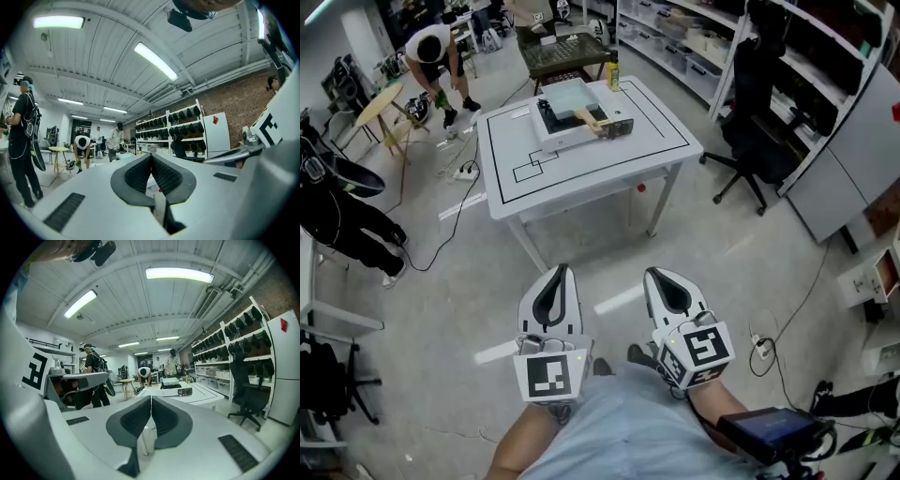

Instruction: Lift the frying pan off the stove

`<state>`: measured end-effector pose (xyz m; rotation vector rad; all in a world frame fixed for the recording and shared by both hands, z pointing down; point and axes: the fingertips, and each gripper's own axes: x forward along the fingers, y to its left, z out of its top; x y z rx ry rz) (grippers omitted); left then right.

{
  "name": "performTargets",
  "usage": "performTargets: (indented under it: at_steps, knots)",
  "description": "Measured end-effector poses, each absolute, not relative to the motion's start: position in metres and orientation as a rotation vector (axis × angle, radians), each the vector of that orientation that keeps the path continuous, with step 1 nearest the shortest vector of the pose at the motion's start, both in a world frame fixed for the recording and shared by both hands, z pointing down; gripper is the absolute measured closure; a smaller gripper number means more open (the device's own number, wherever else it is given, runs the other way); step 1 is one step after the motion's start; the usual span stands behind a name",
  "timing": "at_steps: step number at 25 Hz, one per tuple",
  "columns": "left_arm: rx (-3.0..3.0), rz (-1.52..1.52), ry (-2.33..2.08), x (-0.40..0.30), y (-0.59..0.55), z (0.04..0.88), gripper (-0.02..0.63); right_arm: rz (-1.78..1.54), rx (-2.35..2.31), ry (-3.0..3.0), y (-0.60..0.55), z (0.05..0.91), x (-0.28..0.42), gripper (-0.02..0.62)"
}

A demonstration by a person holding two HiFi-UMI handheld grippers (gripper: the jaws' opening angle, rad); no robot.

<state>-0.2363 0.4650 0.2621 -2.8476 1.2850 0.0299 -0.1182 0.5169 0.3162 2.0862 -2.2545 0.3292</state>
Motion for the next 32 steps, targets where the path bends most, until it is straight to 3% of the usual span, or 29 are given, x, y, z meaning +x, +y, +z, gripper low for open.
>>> performTargets:
  at_steps: [12, 32]
  knots:
    - [-2.889, -0.026, 1.290, -0.224, 0.428, 0.287, 0.588, 0.363, 2.138, -2.231, 0.487, 0.325, -0.098, 0.545]
    - [-2.859, -0.287, 1.397, -0.091, 0.233, 0.328, 0.588, 0.626, 1.995, -2.317, 0.275, 0.379, 0.030, 0.545]
